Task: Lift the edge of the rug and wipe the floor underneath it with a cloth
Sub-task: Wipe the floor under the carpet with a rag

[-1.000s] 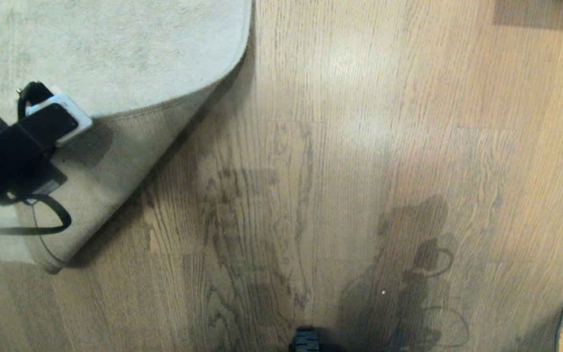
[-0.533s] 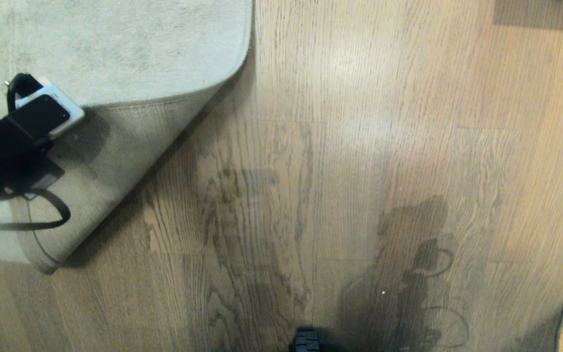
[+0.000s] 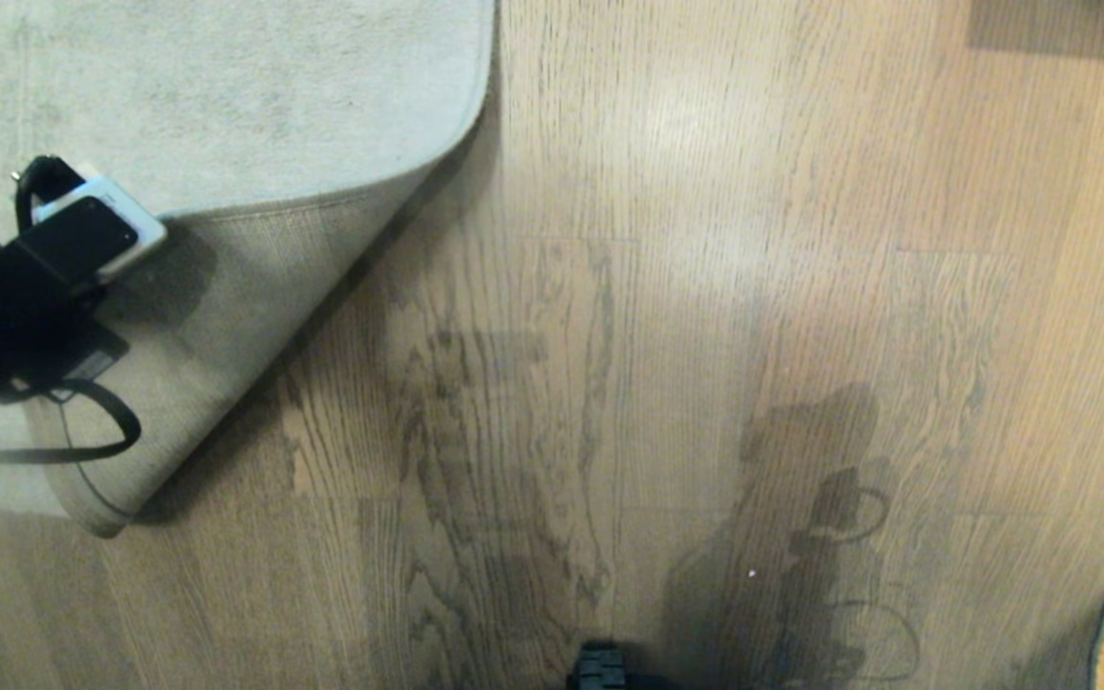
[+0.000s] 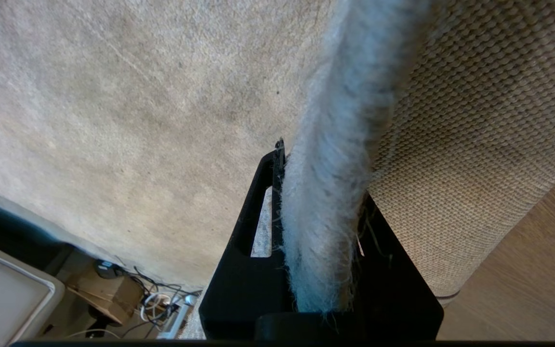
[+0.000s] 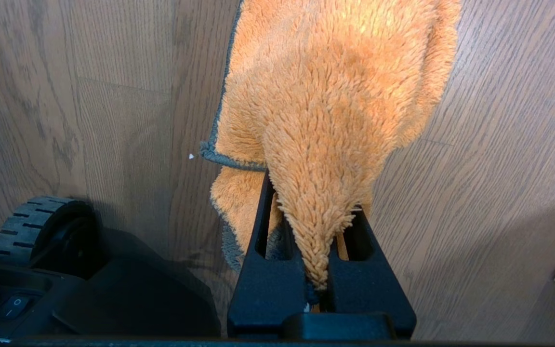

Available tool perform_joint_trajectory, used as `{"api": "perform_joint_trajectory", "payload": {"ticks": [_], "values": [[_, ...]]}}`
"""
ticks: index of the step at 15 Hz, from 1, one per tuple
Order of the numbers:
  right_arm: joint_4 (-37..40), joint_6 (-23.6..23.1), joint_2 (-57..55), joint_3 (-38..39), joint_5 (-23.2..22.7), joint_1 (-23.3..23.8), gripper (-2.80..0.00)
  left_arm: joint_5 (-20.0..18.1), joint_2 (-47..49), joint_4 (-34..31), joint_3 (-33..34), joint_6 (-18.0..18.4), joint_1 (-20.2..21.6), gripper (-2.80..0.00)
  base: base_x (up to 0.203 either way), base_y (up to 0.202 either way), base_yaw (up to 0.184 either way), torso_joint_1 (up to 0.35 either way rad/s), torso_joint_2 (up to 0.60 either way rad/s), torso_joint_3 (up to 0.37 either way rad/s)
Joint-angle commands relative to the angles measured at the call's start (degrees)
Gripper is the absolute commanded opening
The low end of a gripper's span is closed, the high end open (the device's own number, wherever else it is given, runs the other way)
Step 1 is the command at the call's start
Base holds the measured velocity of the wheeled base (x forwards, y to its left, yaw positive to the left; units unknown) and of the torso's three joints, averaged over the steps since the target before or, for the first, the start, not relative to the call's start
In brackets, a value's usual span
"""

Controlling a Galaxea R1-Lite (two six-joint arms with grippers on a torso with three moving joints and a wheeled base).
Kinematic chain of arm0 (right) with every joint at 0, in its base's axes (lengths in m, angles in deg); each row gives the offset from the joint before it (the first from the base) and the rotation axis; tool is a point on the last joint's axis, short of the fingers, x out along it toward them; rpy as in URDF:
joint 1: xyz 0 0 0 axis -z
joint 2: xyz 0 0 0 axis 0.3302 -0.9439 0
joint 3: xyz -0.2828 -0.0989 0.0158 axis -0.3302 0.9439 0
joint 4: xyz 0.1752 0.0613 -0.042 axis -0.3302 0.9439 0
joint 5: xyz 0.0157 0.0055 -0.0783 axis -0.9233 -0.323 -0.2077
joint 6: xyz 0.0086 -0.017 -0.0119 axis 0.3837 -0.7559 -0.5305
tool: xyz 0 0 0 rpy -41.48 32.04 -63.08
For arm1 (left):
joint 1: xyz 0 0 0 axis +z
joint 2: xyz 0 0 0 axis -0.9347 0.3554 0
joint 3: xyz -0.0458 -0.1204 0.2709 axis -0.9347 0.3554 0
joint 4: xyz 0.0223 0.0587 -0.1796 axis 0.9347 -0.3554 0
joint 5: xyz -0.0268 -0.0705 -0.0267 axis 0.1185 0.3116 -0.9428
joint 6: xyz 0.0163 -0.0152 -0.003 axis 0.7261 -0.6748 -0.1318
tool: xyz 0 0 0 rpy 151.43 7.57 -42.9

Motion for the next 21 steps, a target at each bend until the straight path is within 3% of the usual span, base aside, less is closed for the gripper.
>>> {"api": "perform_joint_trajectory", "payload": {"ticks": [1, 12, 21], "values": [[-0.01, -0.08, -0.07, 0.00, -0.04, -0.01, -2.80, 0.13, -0.37, 0.03, 0.35, 0.25, 0.13, -2.80, 0.000, 0.000, 0.000, 0.000, 0.00, 0.000], [-0.01, -0.08, -0.07, 0.00, -0.04, -0.01, -2.80, 0.13, -2.04, 0.03, 3.61, 0.16, 0.13, -2.80, 0.000, 0.006, -0.001, 0.000, 0.00, 0.000], [0.04, -0.08, -0.07, 0.00, -0.04, -0.01, -2.80, 0.13, -2.22, 0.03, 4.40, 0.16, 0.85, -2.80, 0.000, 0.182, -0.004, 0.004, 0.00, 0.003]]}}
